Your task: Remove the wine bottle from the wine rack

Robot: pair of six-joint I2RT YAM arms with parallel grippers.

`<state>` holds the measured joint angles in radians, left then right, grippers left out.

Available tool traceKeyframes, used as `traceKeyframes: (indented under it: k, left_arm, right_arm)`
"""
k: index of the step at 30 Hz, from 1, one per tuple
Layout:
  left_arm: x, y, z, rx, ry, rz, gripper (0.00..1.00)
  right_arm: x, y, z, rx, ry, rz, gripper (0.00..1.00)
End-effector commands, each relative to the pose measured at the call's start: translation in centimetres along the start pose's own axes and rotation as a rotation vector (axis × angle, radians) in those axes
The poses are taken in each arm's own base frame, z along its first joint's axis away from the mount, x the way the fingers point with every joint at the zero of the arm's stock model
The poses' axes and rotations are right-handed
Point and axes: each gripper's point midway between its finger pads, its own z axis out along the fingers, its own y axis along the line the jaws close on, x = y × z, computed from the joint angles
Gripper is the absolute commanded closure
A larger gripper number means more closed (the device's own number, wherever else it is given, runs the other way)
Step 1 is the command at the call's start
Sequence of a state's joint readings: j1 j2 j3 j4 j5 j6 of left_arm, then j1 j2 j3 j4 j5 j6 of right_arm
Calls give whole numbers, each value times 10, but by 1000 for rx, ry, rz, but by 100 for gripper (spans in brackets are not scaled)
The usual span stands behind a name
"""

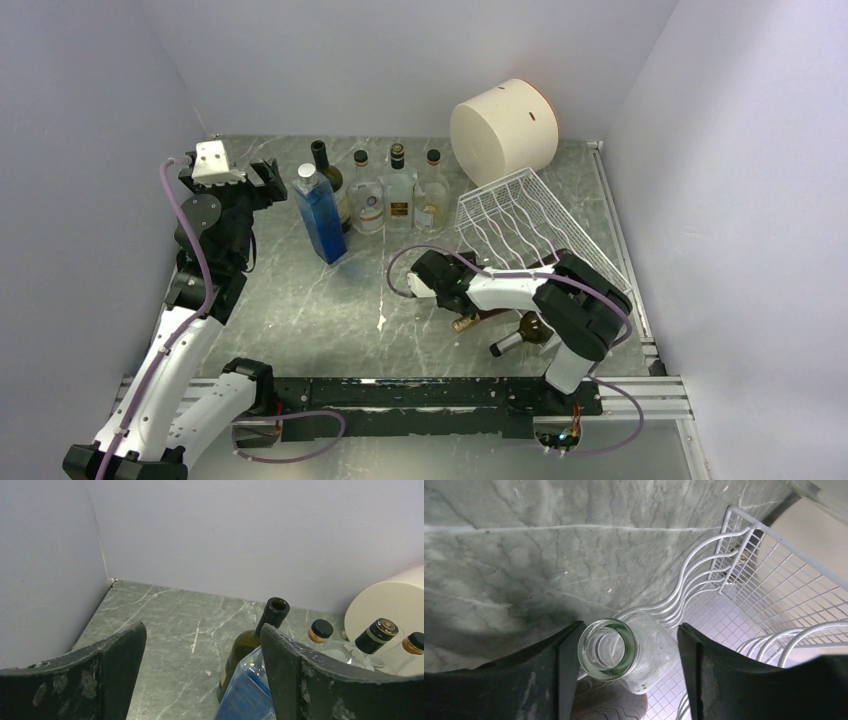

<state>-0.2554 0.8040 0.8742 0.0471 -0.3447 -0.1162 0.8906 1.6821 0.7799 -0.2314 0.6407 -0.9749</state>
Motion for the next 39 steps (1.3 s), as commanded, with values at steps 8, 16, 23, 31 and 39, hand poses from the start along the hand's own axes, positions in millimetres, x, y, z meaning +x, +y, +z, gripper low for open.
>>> traceKeyframes:
  k: [8, 16, 23, 31, 39]
  left_arm:
    - [-19, 1, -4, -3, -43, -2, 12]
    - [-14, -1, 0, 3, -28, -1, 13]
    - [-11, -3, 1, 10, -20, -1, 13]
    - [-7, -4, 3, 10, -8, 0, 13]
    - [-4, -3, 4, 5, 0, 2, 12]
  right_arm:
    - [-14, 2, 2, 19, -32, 9, 50]
    - [-29, 10, -10, 29, -41, 6, 66]
    - [-74, 3, -47, 66, -153, 44, 73]
    - [-130, -8, -93, 142, -279, 55, 82]
    - [-175, -30, -140, 139, -444, 167, 100]
